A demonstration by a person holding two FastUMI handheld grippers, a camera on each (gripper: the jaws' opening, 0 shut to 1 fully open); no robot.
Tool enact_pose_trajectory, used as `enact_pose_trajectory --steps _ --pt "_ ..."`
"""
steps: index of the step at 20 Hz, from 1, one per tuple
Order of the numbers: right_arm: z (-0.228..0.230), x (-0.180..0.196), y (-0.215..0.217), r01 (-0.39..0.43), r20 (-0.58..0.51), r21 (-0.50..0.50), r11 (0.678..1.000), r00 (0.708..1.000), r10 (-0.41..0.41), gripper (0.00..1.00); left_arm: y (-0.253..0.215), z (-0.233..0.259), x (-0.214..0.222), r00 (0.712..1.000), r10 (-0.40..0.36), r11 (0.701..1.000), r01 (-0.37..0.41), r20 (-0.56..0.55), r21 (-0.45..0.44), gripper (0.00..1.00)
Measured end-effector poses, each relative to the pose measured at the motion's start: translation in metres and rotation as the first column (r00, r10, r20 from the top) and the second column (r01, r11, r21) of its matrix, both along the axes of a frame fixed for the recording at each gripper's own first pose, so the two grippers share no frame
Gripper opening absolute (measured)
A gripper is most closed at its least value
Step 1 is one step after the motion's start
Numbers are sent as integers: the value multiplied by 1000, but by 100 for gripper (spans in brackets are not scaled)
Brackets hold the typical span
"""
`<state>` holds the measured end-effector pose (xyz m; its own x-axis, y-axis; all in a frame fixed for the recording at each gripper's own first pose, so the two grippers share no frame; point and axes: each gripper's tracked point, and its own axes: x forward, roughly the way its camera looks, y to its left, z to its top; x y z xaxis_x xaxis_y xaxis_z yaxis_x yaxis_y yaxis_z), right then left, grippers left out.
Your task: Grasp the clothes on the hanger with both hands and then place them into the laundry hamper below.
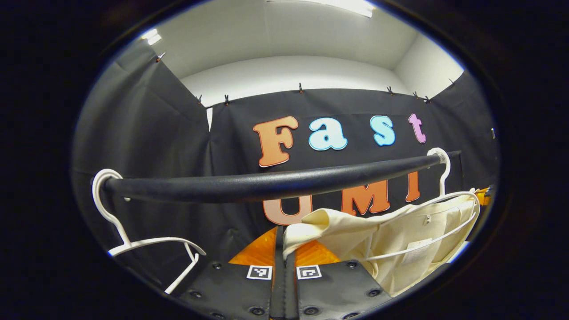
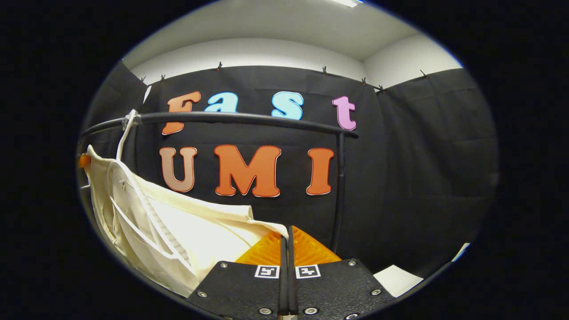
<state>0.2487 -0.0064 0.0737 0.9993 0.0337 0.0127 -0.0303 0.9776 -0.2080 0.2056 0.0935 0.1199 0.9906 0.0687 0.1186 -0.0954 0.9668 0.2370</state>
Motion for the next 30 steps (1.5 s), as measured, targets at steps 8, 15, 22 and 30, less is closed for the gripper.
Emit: enact_pose_trajectory --steps 8,15,22,30 --pt "27 -28 9 -67 37 -45 997 997 69 0 13 -21 1 999 7 998 -10 -43 -68 6" --pt "-54 -47 11 -100 -98 143 985 989 114 0 25 -47 -21 996 42 997 -47 -82 -54 6" --pt "-114 -73 24 -72 -177 225 972 978 114 0 42 -85 -33 984 89 994 -98 -154 -54 6" --pt "-150 -94 38 -31 -236 289 957 966 103 0 36 -113 -52 979 67 994 -83 -191 -78 7"
